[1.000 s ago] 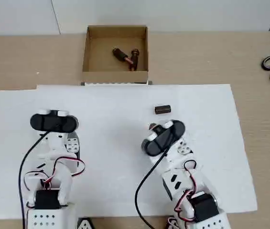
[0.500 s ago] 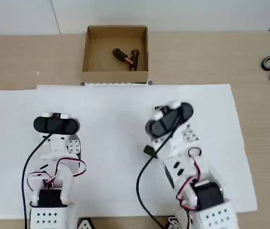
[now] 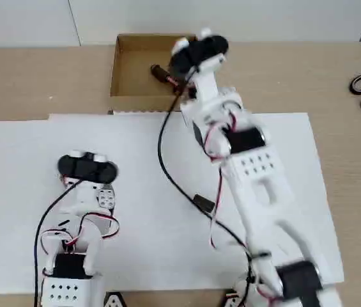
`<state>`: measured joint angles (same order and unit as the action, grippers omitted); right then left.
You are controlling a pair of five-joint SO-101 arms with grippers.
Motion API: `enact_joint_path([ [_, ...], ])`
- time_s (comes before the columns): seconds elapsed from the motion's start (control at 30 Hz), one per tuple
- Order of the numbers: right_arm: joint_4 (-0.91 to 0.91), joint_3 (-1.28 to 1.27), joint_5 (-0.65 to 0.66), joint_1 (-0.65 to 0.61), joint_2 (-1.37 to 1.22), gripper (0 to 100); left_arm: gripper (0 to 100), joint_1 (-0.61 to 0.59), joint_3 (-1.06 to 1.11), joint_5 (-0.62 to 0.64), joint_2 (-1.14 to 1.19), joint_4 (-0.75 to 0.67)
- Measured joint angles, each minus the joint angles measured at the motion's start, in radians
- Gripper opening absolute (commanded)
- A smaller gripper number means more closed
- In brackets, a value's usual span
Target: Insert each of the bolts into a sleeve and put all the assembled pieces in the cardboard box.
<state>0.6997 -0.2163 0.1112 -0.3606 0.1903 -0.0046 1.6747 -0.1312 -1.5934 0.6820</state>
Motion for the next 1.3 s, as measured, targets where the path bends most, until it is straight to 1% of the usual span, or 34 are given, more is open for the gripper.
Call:
enact_joint_path([
  [0.07, 0.000, 0.130, 0.000, 0.000, -0.137, 0.3, 1, 0.026, 0.002, -0.040, 0.000, 0.000],
  [0.13, 0.000, 0.264, 0.000, 0.000, -0.270, 0.3, 1, 0.028, 0.005, -0.066, 0.000, 0.000],
  [0.33, 0.000, 0.675, 0.000, 0.000, -0.664, 0.4, 1, 0.029, 0.011, -0.077, 0.000, 0.000],
  [0.4, 0.000, 0.807, 0.023, 0.000, -0.784, 0.4, 1, -0.002, 0.011, -0.075, 0.000, 0.000],
  [0.63, 0.000, 1.188, 0.133, -0.002, -1.146, 1.1, 1, -0.015, 0.011, -0.078, 0.000, 0.000],
  [0.7, 0.000, 1.278, 0.169, -0.006, -1.224, 4.7, 1, -0.015, 0.011, -0.078, 0.000, 0.000],
  [0.83, 0.012, 1.416, 0.241, -0.025, -1.326, 19.8, 1, -0.015, 0.011, -0.078, 0.000, 0.000],
  [0.9, 0.048, 1.465, 0.256, -0.040, -1.349, 23.2, 1, -0.015, 0.011, -0.078, 0.000, 0.000],
  [1.17, 0.178, 1.628, 0.264, -0.051, -1.364, 17.8, 1, -0.015, 0.011, -0.078, 0.000, 0.000],
  [1.3, 0.305, 1.760, 0.264, -0.051, -1.364, 12.1, 1, -0.015, 0.011, -0.078, 0.000, 0.000],
])
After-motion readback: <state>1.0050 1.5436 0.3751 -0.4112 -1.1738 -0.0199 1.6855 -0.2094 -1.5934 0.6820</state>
